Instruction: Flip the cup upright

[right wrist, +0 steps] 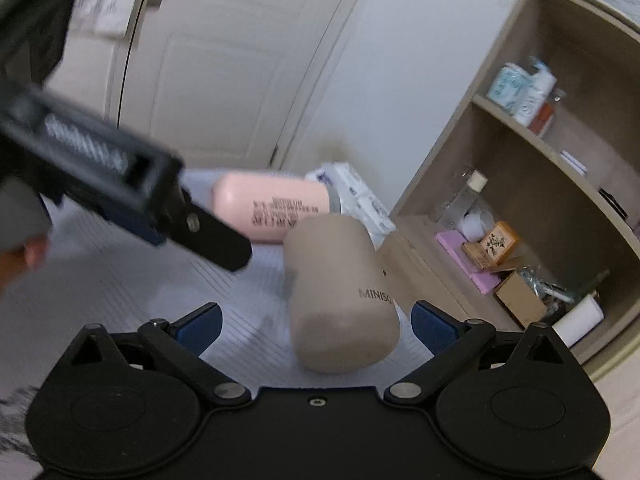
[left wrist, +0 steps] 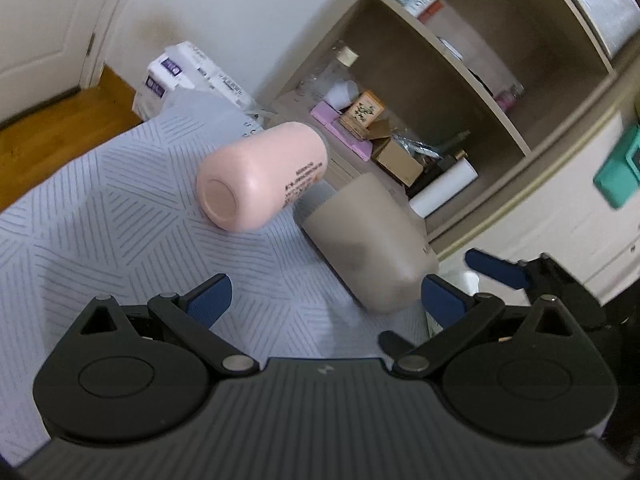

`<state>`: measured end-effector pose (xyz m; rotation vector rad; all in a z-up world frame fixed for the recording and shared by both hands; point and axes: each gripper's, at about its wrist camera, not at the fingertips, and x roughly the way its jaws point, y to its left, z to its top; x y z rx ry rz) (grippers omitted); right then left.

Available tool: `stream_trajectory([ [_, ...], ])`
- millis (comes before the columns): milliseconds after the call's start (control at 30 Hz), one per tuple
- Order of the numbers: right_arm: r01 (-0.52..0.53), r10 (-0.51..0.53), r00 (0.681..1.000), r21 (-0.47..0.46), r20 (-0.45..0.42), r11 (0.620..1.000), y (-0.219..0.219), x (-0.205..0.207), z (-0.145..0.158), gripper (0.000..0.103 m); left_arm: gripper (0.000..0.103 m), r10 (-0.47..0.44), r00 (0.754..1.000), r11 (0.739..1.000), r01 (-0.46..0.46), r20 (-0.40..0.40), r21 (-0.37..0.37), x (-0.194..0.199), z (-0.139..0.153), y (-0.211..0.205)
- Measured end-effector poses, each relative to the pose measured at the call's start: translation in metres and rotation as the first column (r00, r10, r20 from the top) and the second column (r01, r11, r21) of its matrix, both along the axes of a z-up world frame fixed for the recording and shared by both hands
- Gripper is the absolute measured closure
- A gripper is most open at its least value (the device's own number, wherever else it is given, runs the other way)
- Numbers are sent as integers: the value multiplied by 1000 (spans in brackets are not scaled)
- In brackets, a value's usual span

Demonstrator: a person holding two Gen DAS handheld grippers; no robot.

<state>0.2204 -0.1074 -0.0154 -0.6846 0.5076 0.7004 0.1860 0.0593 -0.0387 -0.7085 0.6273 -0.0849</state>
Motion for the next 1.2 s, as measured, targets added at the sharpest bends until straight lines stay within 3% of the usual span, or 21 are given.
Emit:
stream_trajectory([
  [200, 4, -7, 999, -64, -44, 998, 8, 31, -9, 2, 2, 21, 1000, 996, -23, -23, -85, 12, -9, 3],
  [333, 17, -27, 995, -104, -94, 994, 14, 45, -16, 21, 3, 25, 999, 993, -29, -34, -116, 17, -14, 3],
  [433, 41, -53, 992, -101, -114, 994, 15, 44, -13, 21, 3, 30, 999, 990, -34, -34, -139, 18, -18, 5],
  [767, 152, -155, 961, -30, -228, 988, 11, 27, -3, 21, 3, -1, 1000, 975, -5, -26, -223, 14, -18, 3],
  [967, 230, -208, 920, 26, -331, 973, 2, 8, 7, 21, 3, -48, 998, 966, 37, -38, -255, 5, -18, -4],
  [1100, 259, -218, 894, 54, -392, 964, -6, -10, 8, 21, 3, -92, 995, 947, 72, -49, -312, -7, -21, -11],
  [1200, 289, -239, 877, 61, -417, 955, -14, -24, 6, 21, 3, -105, 993, 949, 84, -54, -303, -16, -19, -14],
])
